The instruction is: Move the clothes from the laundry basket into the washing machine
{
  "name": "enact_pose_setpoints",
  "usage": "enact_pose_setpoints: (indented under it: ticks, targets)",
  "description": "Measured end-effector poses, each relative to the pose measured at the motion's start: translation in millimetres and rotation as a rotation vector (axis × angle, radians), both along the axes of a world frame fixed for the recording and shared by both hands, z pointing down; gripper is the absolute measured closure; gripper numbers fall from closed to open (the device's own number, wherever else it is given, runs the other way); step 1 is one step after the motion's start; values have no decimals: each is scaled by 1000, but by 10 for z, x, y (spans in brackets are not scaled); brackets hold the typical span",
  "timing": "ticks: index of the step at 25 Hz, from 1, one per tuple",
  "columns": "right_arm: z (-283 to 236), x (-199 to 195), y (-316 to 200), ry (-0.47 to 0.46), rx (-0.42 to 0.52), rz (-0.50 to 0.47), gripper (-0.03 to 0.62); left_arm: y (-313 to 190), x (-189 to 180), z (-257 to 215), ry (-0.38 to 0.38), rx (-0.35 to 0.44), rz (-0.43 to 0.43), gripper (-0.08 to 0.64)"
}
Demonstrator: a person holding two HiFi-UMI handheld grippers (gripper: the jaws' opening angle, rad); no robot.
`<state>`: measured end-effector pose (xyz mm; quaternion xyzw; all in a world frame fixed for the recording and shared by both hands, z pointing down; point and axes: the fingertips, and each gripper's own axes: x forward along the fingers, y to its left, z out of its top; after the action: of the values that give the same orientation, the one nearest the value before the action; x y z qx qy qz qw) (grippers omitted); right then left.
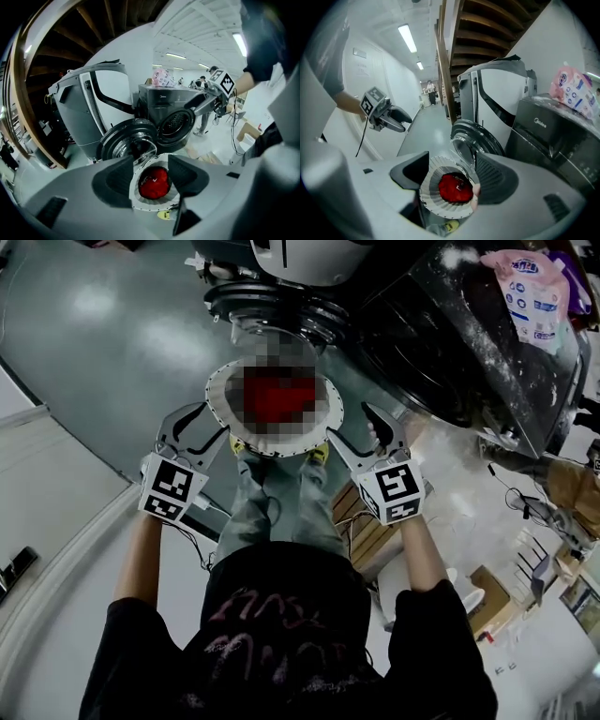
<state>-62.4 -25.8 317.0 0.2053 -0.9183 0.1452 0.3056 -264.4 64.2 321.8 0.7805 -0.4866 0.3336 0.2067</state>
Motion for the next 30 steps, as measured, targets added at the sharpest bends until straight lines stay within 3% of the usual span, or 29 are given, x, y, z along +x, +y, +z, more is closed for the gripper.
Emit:
enact_pose_setpoints:
  ticks: [10,18,30]
  targets:
    - [699,-89,188,71,-70,-124,275,-26,66,532,-3,-78,51,321]
    - [1284,-145,252,121,-103,-170,275,121,126,1153,-3,-157,89,312]
    - [2176,-240,326,183,-121,-246,267,4,101,2058,-57,-181,162,302]
